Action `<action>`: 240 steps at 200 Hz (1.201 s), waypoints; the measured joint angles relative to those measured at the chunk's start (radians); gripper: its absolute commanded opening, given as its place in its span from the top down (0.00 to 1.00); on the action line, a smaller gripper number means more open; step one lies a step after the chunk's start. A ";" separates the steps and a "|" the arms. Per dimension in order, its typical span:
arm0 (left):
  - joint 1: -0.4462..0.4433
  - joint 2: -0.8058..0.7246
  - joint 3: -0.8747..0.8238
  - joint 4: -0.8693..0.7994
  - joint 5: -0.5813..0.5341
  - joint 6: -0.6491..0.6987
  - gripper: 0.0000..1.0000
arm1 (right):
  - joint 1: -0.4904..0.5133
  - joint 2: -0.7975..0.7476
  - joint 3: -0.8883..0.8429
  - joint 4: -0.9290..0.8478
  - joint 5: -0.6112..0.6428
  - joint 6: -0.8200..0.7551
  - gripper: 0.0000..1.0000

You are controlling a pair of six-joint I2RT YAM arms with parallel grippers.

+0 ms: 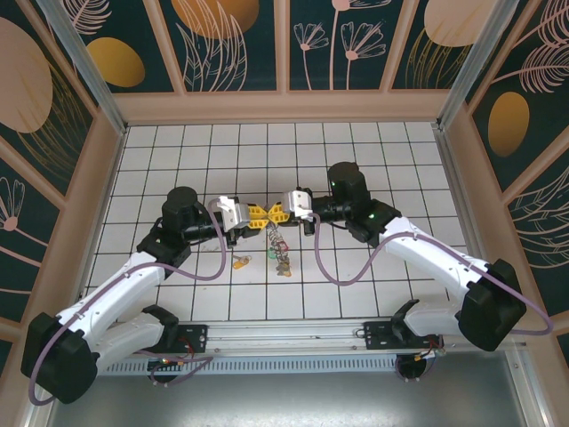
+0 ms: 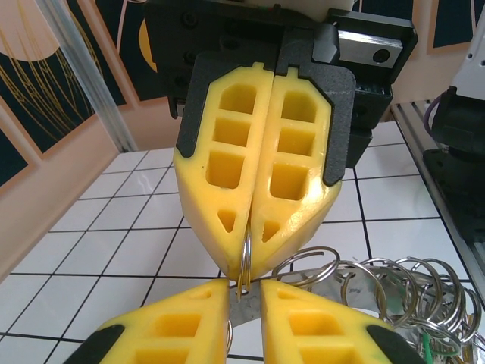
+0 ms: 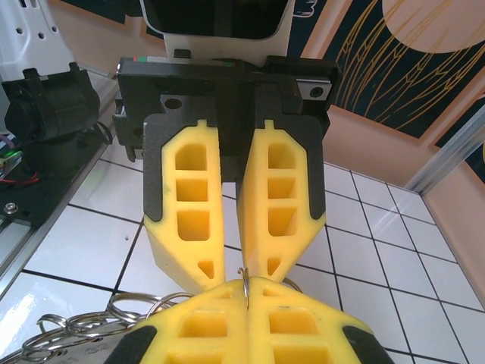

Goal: Put the keys on the keyring

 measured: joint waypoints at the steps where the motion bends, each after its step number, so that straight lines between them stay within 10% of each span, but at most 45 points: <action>1: 0.000 0.000 0.000 0.000 0.000 0.000 0.81 | 0.000 0.000 0.000 0.000 0.001 0.000 1.00; 57: 0.012 0.018 0.000 -0.001 0.000 -0.025 1.00 | 0.019 0.010 0.004 -0.020 0.068 -0.043 1.00; 240: 0.000 0.114 0.138 -0.317 -0.162 0.161 1.00 | 0.021 0.109 0.126 -0.323 0.290 -0.132 0.77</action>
